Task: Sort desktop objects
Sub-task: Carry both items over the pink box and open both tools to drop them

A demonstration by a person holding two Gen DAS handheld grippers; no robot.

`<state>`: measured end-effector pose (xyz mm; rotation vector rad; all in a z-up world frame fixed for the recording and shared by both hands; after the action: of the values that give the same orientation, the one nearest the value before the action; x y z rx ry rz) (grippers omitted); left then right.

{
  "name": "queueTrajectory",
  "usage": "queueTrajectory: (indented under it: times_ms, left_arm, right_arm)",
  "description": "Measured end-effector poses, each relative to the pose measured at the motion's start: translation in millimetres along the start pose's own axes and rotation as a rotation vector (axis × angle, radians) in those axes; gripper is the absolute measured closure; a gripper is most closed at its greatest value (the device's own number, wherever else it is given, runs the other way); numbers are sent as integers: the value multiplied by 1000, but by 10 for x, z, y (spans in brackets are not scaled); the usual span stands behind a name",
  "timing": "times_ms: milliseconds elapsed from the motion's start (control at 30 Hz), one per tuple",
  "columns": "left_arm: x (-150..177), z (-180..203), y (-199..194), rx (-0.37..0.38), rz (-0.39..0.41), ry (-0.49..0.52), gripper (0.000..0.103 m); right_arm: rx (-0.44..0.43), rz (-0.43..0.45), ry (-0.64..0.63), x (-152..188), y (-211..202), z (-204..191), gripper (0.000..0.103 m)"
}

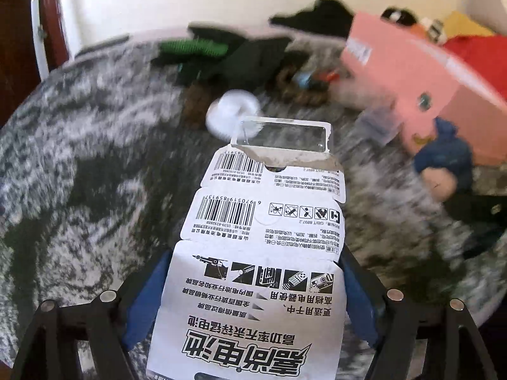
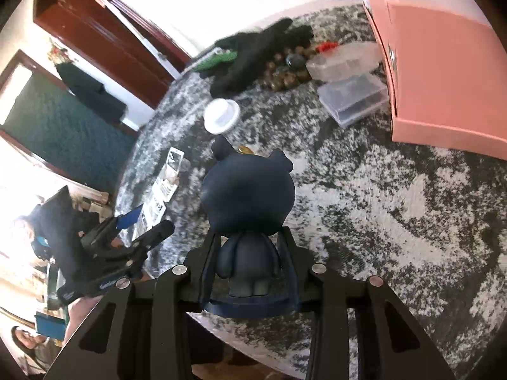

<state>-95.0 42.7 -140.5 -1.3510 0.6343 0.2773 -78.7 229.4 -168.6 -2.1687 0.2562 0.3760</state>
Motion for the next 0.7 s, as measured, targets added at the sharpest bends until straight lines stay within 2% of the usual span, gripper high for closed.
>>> queueTrajectory:
  times_ms: [200, 367, 533, 700]
  left_arm:
    - [-308, 421, -501, 39, 105, 63, 20]
    - [-616, 909, -761, 94, 166, 128, 20]
    - [-969, 1520, -848, 154, 207, 207, 20]
    - [-1412, 2199, -764, 196, 223, 288, 20]
  right_arm:
    - [-28, 79, -9, 24, -423, -86, 64]
    - [-20, 173, -4, 59, -968, -9, 64]
    - [28, 295, 27, 38, -1635, 244, 64]
    - [140, 423, 40, -136, -2322, 606, 64]
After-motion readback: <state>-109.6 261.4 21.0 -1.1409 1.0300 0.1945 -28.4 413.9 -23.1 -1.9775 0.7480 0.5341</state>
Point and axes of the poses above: each gripper's, at about its wrist camera, not at the fingertips, and y roughly the way its jaws point, z to its right, x to its underside, the point moved 9 cm from there along y, roughly the way its jaws point, and after that the axes turned 5 degrees about -z, right-handed, at the moved point
